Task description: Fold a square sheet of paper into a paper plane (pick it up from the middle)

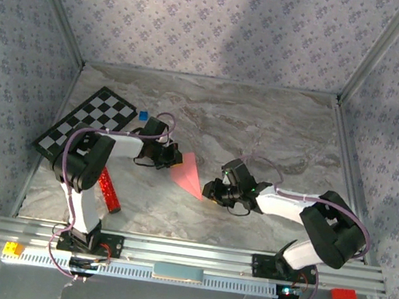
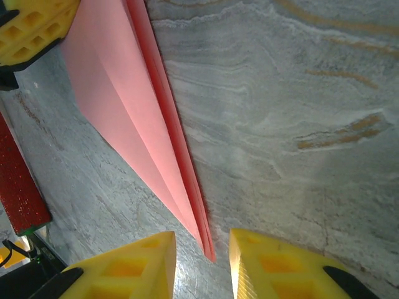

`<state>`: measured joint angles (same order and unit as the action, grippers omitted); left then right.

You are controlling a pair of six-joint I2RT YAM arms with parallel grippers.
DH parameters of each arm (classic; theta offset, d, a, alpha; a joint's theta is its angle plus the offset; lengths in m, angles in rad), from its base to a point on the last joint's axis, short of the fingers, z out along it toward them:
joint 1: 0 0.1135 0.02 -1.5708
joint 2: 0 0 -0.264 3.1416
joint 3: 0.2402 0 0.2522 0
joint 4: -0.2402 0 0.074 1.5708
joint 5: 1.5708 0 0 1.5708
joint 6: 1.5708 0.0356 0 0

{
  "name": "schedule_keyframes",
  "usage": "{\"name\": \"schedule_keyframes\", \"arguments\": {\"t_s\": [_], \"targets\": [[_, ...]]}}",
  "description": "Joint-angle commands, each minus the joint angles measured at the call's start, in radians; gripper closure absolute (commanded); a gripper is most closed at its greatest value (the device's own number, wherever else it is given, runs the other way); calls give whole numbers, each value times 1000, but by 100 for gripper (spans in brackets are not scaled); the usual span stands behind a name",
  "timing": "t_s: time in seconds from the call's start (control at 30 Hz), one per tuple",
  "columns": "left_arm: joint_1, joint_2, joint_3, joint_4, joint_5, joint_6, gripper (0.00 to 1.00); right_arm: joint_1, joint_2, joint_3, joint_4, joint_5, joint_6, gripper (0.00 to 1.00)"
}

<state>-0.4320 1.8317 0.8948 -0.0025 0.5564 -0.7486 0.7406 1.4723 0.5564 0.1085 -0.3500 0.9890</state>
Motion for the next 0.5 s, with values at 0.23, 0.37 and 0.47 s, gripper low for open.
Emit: {"name": "schedule_keyframes", "arguments": {"t_s": [0.23, 0.37, 0.47], "targets": [[-2, -21, -33, -78, -49, -3, 97, 6, -5, -8, -18, 49, 74, 71], [-2, -28, -25, -94, -49, 0, 97, 8, -26, -32, 6, 58, 97, 69], [-2, -30, -21, -102, -51, 1, 97, 8, -40, -41, 5, 63, 96, 69]]}}
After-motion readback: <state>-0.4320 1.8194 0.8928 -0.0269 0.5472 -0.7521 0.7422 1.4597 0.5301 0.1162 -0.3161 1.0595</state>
